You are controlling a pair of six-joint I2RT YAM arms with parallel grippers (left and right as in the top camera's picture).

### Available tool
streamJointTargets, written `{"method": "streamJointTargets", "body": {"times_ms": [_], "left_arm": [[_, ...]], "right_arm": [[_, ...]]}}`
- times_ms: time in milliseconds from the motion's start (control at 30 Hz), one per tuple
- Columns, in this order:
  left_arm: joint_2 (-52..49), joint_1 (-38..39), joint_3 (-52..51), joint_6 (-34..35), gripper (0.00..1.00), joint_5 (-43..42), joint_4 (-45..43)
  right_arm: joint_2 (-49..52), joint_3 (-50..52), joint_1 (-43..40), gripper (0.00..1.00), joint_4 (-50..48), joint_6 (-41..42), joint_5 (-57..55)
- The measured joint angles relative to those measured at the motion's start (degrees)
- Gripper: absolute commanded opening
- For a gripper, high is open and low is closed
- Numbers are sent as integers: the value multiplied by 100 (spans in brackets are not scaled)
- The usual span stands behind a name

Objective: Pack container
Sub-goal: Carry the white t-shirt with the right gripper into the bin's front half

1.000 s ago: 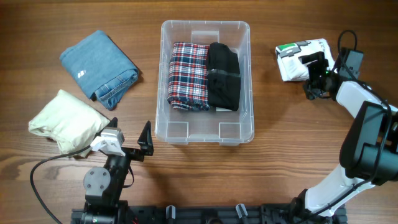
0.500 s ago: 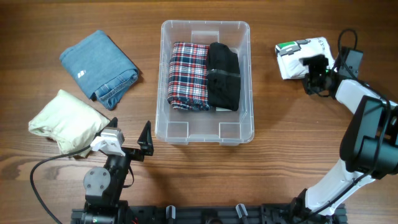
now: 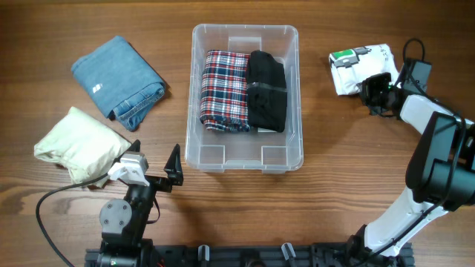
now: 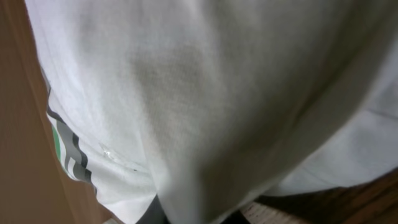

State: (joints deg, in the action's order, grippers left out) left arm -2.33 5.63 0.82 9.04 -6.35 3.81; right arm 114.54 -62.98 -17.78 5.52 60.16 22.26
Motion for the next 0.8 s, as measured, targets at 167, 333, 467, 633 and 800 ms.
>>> {"method": "streamJointTargets", "body": {"times_ms": [167, 333, 467, 633, 800], "left_arm": [[0, 0, 0, 0, 100, 0, 0], [0, 0, 0, 0, 100, 0, 0], [0, 0, 0, 0, 100, 0, 0], [0, 0, 0, 0, 100, 0, 0], [0, 0, 0, 0, 100, 0, 0]], "right_arm": [[-76, 66, 0, 4, -160, -133, 66], [-693, 186, 11, 4, -111, -289, 149], [-1508, 188, 11, 4, -105, -391, 391], [-2490, 188, 11, 4, -116, -476, 1043], [-3252, 188, 33, 4, -94, -522, 1954]]}}
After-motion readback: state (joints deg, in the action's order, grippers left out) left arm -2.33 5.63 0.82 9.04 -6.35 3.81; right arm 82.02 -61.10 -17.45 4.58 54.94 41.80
